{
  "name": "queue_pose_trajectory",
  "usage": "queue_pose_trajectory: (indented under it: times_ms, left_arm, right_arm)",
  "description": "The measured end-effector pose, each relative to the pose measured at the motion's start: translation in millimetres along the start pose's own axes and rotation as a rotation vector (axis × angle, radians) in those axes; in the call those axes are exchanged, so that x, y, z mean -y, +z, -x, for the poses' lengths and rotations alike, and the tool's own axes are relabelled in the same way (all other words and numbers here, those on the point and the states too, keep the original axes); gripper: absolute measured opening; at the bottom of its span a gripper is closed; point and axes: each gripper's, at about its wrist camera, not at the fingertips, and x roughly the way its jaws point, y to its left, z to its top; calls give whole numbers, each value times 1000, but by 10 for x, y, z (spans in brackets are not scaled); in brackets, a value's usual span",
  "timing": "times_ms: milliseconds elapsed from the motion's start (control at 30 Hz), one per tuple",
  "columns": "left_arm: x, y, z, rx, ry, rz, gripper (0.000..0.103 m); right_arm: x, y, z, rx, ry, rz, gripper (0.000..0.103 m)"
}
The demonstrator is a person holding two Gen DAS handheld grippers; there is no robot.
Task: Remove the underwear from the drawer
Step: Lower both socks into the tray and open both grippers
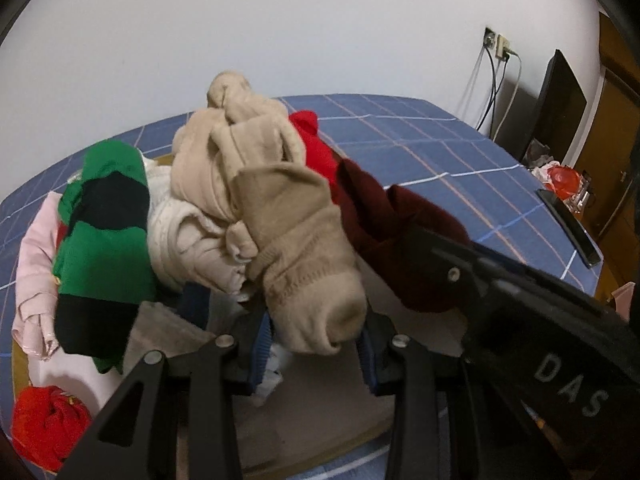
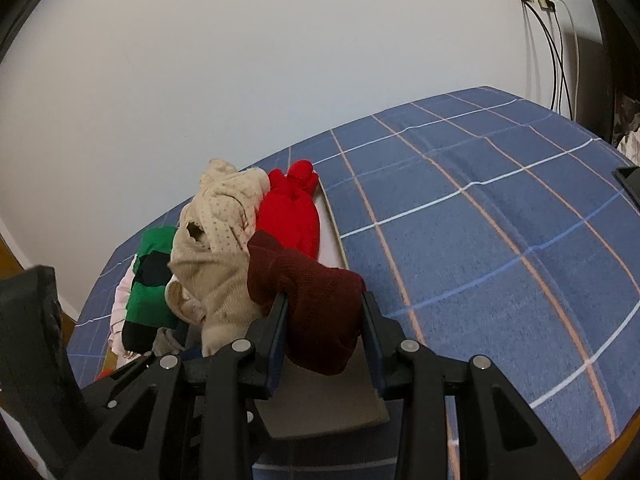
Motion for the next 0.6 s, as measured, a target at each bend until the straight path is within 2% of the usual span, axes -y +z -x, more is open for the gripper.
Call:
queue_pose_trajectory:
  times_ms: [233, 300, 367, 400, 467, 500, 533, 567, 600]
  left_arm:
    - [-76, -14, -70, 15, 15, 13, 40]
    - [-101, -9, -84, 9, 7, 24, 44]
    - [-80, 5, -115, -5, -2, 10, 54]
    - [-59, -1, -121, -11, 0, -6, 58]
    - [4, -13, -138, -22, 0, -32, 80]
    - [-16, -29, -135, -21, 22, -12, 84]
    - [-55, -33, -137, -22, 35, 15, 90]
    - [-54, -44, -130, -24, 51, 13, 91]
    - [-61, -48, -109, -15, 53, 17, 91]
  right_arm:
    - [-107, -6, -81, 12, -48, 93, 40]
    - [-143, -30, -87, 22, -61, 127, 42]
    - [-132, -50, -83, 36, -61, 126, 43]
    - [-117, -55, -82, 43, -43, 116, 48]
    - [-65, -63, -107, 34, -23, 90, 61]
    - [-31, -75, -140, 4, -13, 69, 77]
    - [28, -102, -198, -39, 17, 29, 81]
    - [96, -122, -227, -57, 55, -16, 81]
    - [158, -134, -182, -31, 73, -49, 81]
